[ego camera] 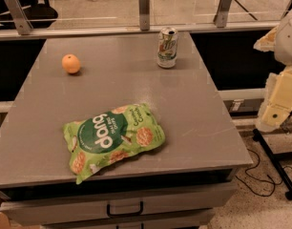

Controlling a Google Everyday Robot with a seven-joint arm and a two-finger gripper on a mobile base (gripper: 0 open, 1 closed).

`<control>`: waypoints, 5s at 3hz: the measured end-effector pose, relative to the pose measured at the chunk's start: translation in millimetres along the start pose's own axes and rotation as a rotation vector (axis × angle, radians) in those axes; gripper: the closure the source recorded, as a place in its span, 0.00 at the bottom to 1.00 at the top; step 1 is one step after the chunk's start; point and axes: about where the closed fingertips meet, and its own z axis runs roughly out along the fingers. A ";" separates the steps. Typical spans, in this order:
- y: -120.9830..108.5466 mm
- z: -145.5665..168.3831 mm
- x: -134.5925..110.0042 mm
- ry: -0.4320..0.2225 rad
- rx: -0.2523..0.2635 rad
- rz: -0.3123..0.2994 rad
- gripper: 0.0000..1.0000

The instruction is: Knock 7up can over

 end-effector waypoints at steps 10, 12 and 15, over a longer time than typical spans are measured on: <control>-215.2 166.2 -171.6 -0.717 -0.208 0.244 0.00; -134.2 113.5 -226.9 -0.818 -0.360 0.033 0.00; -133.9 40.7 -205.7 -0.855 -0.191 -0.015 0.00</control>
Offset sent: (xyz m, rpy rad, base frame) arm 0.0120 -0.0078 -0.0033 0.0403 -0.0043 0.0116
